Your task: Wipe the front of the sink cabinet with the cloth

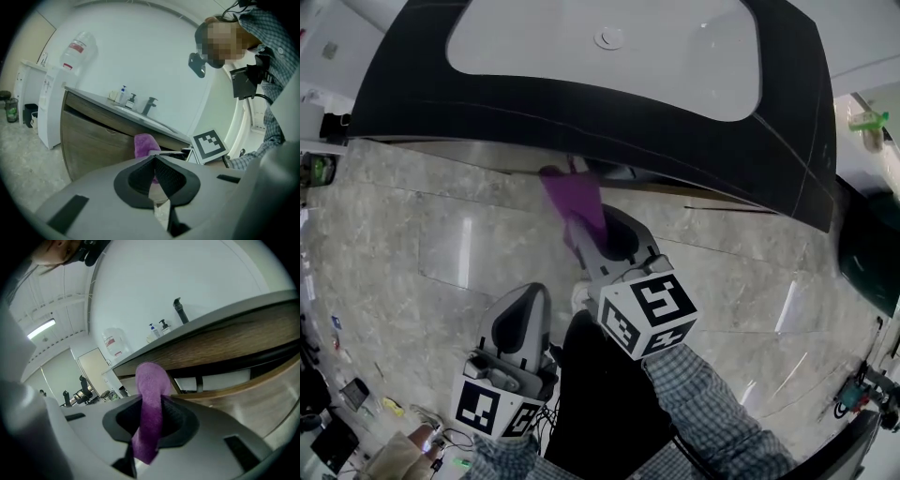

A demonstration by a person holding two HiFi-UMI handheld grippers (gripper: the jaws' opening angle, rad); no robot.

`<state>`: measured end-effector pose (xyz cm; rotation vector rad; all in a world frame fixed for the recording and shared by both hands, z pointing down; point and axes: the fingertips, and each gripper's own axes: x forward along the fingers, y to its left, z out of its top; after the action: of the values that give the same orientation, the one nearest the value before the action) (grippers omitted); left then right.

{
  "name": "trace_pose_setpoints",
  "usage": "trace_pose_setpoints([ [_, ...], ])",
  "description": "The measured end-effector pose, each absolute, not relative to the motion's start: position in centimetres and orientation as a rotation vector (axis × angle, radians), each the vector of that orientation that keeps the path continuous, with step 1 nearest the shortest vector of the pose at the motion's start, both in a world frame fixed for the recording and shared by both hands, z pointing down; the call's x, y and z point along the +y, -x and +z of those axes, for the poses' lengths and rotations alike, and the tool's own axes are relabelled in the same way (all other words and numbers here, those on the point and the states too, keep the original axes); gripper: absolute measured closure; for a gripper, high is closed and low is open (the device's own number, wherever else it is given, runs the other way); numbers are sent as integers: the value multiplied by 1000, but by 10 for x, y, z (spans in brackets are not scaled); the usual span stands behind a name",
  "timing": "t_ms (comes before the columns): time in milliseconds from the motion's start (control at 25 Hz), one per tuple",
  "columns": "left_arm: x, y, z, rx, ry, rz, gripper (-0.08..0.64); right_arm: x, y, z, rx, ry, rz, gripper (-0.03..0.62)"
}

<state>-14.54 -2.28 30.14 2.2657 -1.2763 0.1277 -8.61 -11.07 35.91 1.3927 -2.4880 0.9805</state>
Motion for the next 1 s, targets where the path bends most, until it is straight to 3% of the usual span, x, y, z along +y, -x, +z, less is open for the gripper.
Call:
trace_pose_setpoints([
  [1000,-17,95,315,-1189,-2288,173,549,-123,-45,380,-2258,-1726,1047,511],
])
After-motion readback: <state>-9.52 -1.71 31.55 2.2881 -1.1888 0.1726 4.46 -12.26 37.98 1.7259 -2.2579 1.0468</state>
